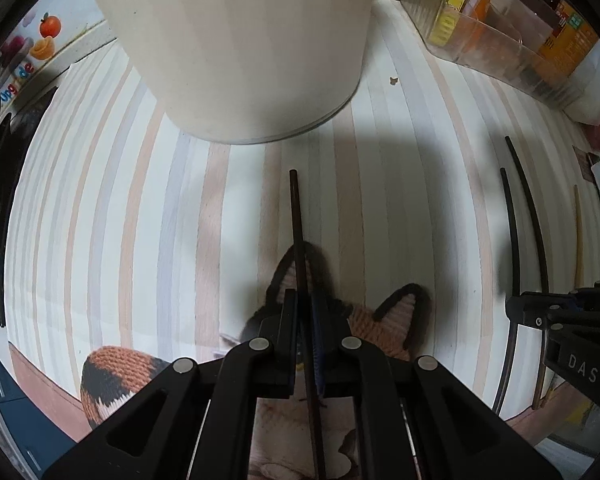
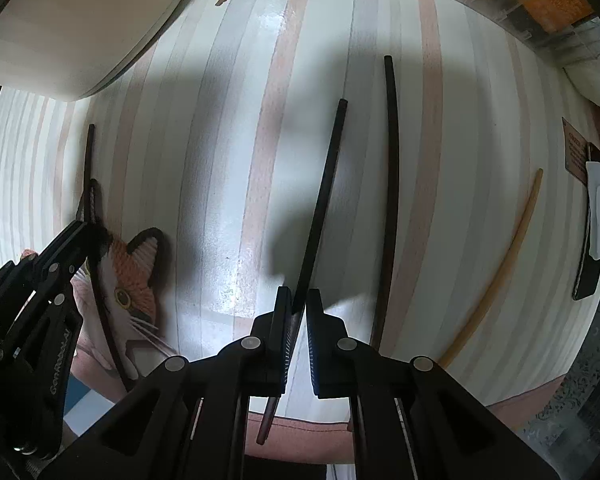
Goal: Organize utensils
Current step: 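Lift the left tool's dark chopstick while the right tool lifts its dark chopstick, then lower both dark chopsticks into the beige holder and open both tools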
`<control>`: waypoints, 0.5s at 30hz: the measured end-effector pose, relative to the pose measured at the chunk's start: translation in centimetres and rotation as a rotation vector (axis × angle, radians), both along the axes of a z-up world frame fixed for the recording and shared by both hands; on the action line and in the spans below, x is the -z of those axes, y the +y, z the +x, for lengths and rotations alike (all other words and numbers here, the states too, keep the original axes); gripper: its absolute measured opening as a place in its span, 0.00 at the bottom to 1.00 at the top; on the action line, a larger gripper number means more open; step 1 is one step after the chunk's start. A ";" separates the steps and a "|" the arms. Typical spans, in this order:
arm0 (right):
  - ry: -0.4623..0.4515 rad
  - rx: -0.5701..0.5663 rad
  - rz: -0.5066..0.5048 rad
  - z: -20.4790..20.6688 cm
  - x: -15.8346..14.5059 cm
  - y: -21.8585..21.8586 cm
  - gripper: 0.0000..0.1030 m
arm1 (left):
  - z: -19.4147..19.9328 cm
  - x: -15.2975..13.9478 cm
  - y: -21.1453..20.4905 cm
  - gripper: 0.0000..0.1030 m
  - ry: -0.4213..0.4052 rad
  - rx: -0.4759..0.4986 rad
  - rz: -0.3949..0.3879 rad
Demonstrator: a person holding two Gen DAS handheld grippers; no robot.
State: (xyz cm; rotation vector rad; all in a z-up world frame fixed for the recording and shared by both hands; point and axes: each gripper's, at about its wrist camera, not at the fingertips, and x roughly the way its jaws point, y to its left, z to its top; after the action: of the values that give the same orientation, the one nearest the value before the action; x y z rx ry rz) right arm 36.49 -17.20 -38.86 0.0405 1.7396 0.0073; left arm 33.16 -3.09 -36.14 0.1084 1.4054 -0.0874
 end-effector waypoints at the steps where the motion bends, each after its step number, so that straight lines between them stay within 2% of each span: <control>1: -0.024 0.004 0.005 0.0 0.0 -0.2 0.07 | 0.0 0.0 -0.1 0.03 0.001 0.000 -0.003; 3: -0.072 0.016 0.017 -0.9 -0.4 -1.1 0.06 | -0.3 -0.3 0.3 0.03 0.007 -0.022 -0.029; 8: -0.180 0.076 0.068 -2.3 -2.3 -1.6 0.05 | -1.3 -2.7 1.1 0.03 -0.038 -0.038 -0.069; 15: -0.361 0.099 0.113 -4.2 -7.5 -1.6 0.05 | -2.5 -8.6 2.4 0.03 -0.181 -0.047 -0.118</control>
State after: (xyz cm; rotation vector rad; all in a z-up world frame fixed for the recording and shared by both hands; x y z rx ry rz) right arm 32.34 -18.77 -31.37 0.1973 1.3738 0.0383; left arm 30.67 -0.65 -27.56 -0.0144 1.2189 -0.1182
